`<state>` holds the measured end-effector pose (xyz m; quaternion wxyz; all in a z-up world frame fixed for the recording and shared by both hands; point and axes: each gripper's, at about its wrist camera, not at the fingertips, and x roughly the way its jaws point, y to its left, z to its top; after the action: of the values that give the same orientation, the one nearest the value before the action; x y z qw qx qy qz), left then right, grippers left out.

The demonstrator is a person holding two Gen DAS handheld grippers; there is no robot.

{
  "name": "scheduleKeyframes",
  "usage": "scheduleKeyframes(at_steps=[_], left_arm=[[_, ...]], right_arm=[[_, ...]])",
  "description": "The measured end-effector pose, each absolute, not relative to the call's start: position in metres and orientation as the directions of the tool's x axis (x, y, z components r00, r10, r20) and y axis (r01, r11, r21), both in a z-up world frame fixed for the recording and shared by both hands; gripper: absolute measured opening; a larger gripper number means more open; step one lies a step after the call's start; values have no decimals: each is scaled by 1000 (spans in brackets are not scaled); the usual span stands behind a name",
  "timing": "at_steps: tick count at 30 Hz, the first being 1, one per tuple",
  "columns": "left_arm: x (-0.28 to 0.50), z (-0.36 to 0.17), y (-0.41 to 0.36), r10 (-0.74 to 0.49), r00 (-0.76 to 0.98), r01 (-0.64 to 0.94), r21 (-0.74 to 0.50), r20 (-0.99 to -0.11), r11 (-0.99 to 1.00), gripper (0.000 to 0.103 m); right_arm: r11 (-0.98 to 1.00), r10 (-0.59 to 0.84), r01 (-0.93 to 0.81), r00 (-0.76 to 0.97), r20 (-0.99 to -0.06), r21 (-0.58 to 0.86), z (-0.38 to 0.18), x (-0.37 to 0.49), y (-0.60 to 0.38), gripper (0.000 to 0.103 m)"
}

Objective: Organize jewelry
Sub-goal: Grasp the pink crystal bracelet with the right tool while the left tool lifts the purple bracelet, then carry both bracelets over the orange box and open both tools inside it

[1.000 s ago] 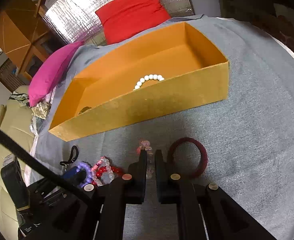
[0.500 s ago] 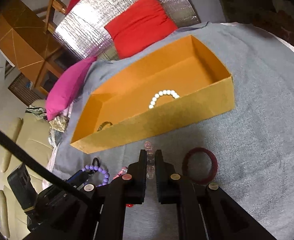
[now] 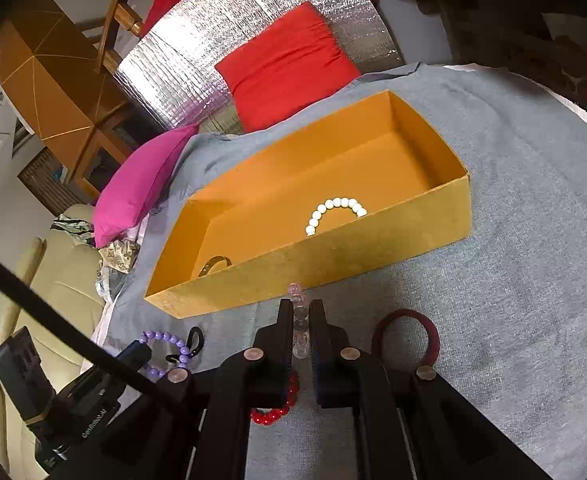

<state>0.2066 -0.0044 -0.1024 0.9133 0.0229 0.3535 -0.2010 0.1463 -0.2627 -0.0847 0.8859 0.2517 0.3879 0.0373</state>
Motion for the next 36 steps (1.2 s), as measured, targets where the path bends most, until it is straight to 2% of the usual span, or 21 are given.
scheduleKeyframes(at_steps=[12, 36], left_arm=[[201, -90, -6, -330, 717, 369, -68, -614, 927, 9], [202, -83, -16, -264, 756, 325, -6, -599, 946, 9]], right_arm=[[879, 228, 116, 749, -622, 463, -71, 141, -265, 9], [903, 229, 41, 795, -562, 427, -56, 148, -243, 9]])
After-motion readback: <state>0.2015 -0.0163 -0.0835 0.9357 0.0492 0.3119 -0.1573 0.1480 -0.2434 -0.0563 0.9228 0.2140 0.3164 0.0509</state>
